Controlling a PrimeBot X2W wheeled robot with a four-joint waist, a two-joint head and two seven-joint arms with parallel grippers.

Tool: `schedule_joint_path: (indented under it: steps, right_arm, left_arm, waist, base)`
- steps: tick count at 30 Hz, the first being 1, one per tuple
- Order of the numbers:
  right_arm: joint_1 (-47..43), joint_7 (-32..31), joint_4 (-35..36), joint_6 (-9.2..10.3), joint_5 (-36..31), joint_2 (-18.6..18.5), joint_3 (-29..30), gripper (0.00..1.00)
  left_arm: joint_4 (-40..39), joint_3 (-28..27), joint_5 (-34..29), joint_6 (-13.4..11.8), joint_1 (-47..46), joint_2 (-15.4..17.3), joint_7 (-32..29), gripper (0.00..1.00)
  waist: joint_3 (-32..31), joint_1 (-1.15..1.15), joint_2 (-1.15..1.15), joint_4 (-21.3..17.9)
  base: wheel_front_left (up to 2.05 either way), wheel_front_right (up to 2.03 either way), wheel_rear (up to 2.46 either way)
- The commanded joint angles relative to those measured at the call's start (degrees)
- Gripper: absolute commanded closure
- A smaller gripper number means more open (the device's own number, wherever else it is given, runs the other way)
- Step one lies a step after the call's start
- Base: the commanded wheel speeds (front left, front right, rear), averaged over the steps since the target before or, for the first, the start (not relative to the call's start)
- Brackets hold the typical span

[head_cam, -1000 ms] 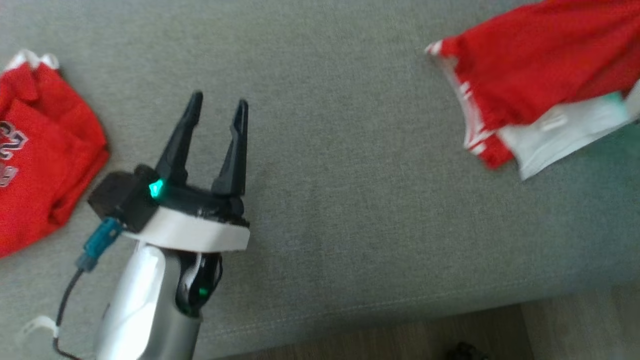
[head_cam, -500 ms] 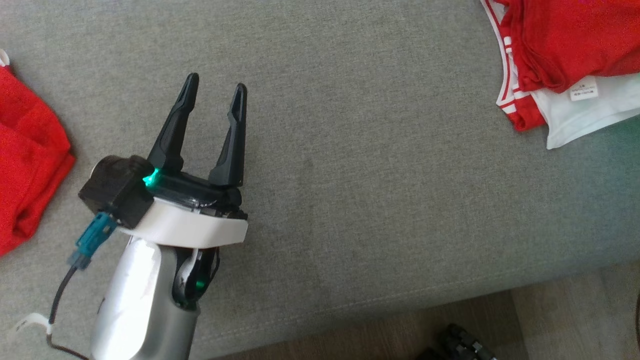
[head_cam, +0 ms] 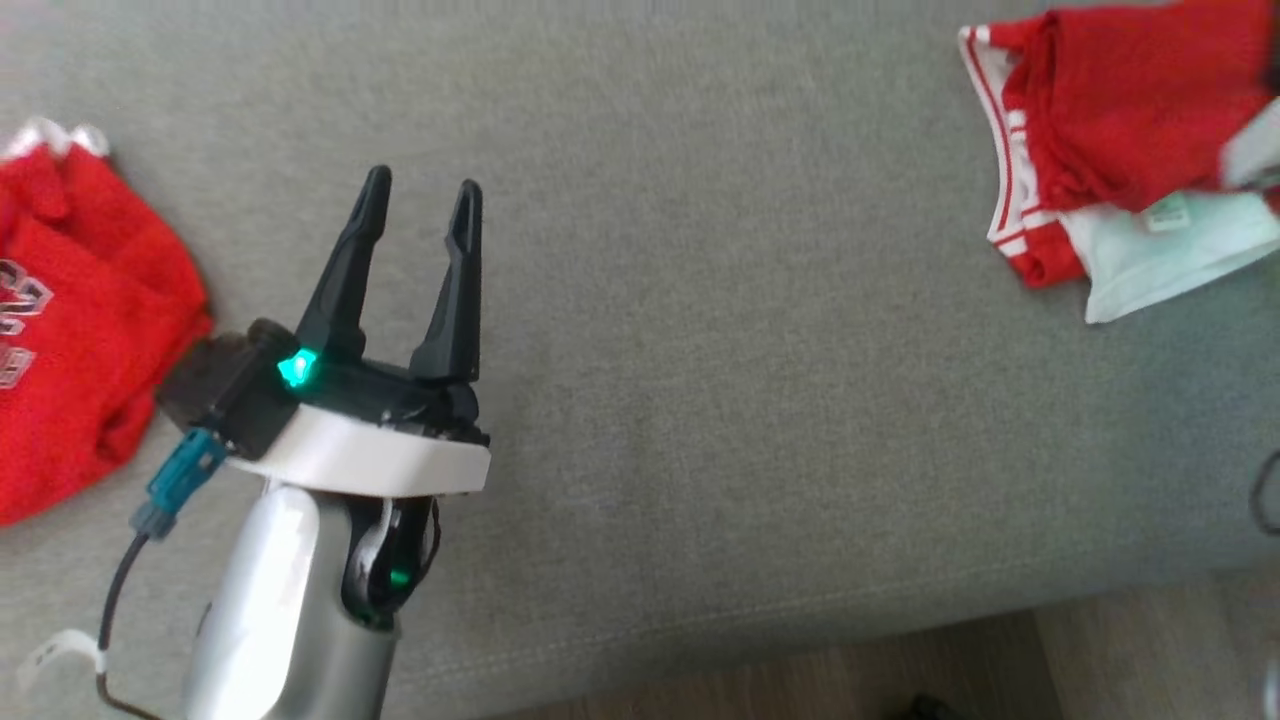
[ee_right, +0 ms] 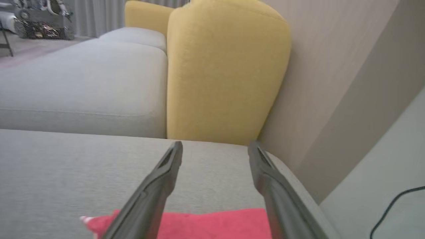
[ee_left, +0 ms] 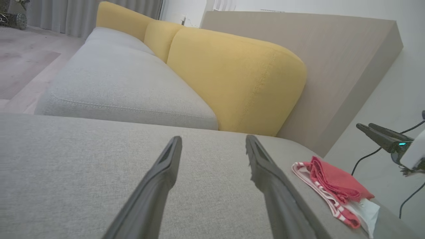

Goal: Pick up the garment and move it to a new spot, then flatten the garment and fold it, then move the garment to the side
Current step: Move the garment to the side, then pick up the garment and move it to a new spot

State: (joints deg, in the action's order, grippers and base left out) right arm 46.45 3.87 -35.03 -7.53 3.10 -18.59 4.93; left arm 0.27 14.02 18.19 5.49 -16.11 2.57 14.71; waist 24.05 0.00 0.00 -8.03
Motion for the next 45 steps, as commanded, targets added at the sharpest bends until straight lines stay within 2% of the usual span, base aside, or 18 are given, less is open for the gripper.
schedule_joint_path:
  steps: [1,11,21,30,45]
  right_arm:
    - [-1.4,0.5,2.7,0.04,0.7,0.4,-1.7,0.00]
    - [-14.0,3.1,14.5,0.04,4.6,7.8,-8.4,0.00]
    - [-31.4,7.9,22.1,0.04,2.6,14.1,-6.6,0.00]
    - [-41.1,10.2,26.4,0.04,-0.3,15.7,-4.5,0.00]
    - [-42.9,10.4,27.2,0.04,1.3,15.7,-5.6,0.00]
  left_arm:
    - [-1.7,-1.7,0.5,-0.3,0.7,0.3,0.3,0.00]
    - [-0.7,-1.6,3.3,-3.5,5.7,0.3,0.3,0.00]
    - [3.4,-0.5,5.1,-5.5,13.0,0.3,0.3,0.00]
    - [3.4,-1.1,4.6,-6.2,16.3,0.3,0.3,0.00]
    - [1.9,-1.3,5.1,-6.5,16.4,0.3,0.3,0.00]
  waist:
    - [-3.0,0.00,0.00,1.2]
    - [-13.5,0.00,0.00,6.3]
    - [-20.7,0.00,0.00,9.7]
    - [-23.1,0.00,0.00,10.6]
    - [-23.2,0.00,0.00,10.3]
  base:
    - [0.00,0.00,0.00]
    - [0.00,0.00,0.00]
    - [0.00,0.00,0.00]
    - [0.00,0.00,0.00]
    - [0.00,0.00,0.00]
